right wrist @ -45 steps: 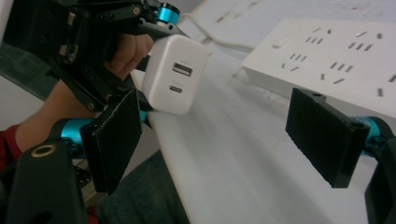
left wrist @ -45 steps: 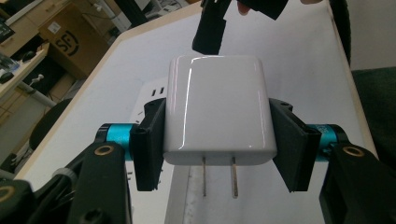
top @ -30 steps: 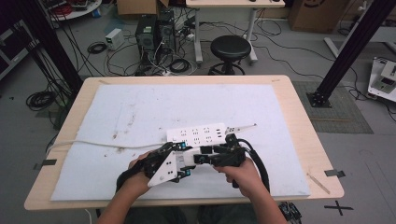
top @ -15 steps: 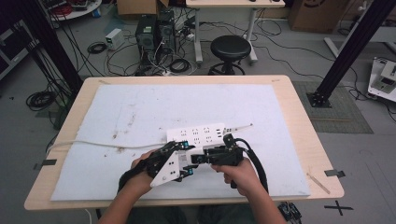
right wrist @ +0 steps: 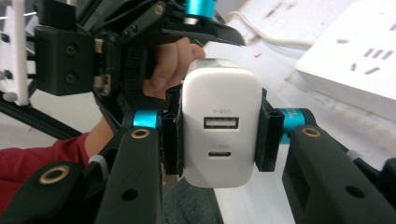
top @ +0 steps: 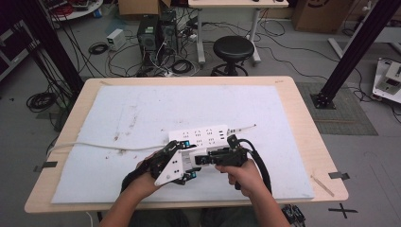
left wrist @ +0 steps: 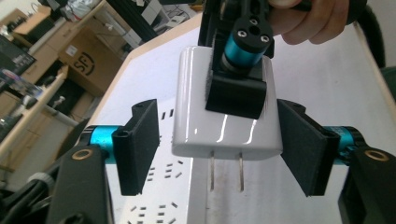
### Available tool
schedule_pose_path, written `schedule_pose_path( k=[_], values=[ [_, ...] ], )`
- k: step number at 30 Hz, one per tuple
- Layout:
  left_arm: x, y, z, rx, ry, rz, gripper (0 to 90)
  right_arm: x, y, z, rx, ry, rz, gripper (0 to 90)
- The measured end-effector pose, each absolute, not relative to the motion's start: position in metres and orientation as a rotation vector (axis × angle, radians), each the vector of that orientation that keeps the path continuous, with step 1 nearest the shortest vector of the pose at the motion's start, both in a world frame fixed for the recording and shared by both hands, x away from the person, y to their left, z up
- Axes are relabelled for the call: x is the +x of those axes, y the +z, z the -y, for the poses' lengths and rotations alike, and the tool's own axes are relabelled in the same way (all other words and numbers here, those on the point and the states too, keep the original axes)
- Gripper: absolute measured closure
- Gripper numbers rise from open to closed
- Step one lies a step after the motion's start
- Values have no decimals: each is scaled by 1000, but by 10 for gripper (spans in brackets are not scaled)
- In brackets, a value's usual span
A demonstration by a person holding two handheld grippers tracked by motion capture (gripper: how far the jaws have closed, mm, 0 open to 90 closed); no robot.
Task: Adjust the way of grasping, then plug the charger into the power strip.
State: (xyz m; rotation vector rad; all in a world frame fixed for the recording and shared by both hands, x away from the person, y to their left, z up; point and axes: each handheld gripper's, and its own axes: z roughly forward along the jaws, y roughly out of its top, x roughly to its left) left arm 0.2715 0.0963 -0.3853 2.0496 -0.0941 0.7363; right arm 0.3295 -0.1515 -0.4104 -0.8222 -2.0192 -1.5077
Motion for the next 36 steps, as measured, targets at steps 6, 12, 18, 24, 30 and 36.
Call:
schedule_pose_path(
  k=[6, 12, 18, 24, 30, 36],
  values=[
    [272, -380, -102, 2042, 710, 54, 219, 331, -409, 158, -840, -1522, 2026, 632],
    [271, -368, -114, 2013, 705, -6, 173, 332, -405, 164, -845, -1538, 2036, 632],
    [279, -353, -133, 1988, 746, -72, 172, 332, -399, 169, -850, -1559, 2045, 632],
    [288, -348, -139, 1986, 723, -97, 172, 336, -398, 171, -854, -1561, 2052, 632],
    [292, -345, -152, 1979, 749, -159, 172, 341, -394, 171, -872, -1557, 2062, 632],
    [291, -342, -170, 1998, 788, -211, 173, 347, -391, 172, -997, -1644, 2029, 632]
  ],
)
